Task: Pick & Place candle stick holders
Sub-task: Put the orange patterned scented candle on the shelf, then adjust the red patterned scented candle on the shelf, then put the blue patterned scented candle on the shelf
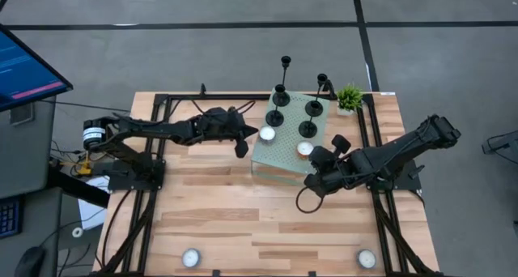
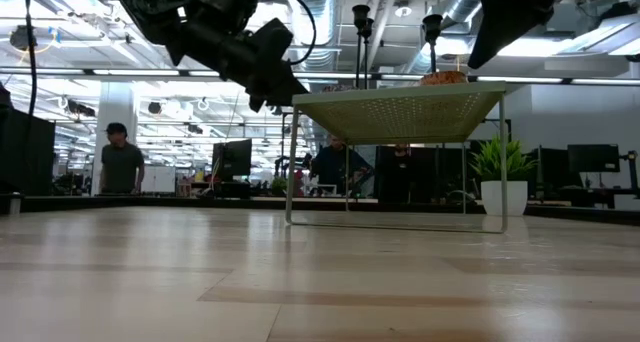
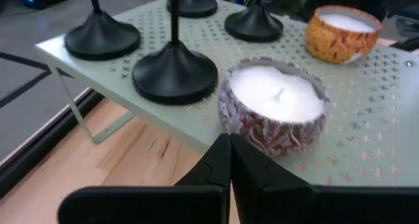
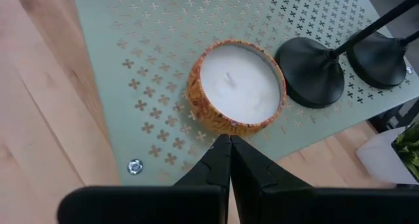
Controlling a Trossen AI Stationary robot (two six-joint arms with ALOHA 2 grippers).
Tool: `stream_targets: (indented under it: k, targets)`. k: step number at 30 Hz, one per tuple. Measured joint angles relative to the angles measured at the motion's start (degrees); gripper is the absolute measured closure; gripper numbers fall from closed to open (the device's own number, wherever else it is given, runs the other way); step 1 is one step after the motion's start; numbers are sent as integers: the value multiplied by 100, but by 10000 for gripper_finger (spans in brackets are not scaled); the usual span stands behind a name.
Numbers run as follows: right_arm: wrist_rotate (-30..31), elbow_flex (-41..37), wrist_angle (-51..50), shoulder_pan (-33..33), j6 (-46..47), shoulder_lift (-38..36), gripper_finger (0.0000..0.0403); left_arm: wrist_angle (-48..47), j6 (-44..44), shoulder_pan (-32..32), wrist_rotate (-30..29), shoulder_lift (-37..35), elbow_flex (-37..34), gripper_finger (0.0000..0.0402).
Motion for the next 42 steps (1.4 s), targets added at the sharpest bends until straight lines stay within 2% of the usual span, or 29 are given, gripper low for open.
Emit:
stream_targets:
  k: [8,13,20,29,35,38,42]
  targets:
    - [127,-99,153,-291,-227,-2,403,72,-102,0,133,-2,2,401]
    - [-101,-319,530,-456,-413,9,403,69,-103,0,162,-2,2,401]
    - [-140,-318,530,-540,-610,-102,403,71,-129,0,251,-2,2,401]
    - [-132,-31,348,-198,-578,-665,403,227,-301,-50,266,22,4,400]
    - [-151,-24,-60,11,-77,-947,403,411,-360,-120,269,63,9,400]
    - [-581,-24,-314,192,173,-1030,403,-19,-445,-98,264,-143,2,399]
    - [-2003,-24,-1013,580,993,-1054,400,-944,-804,-117,266,-825,4,393]
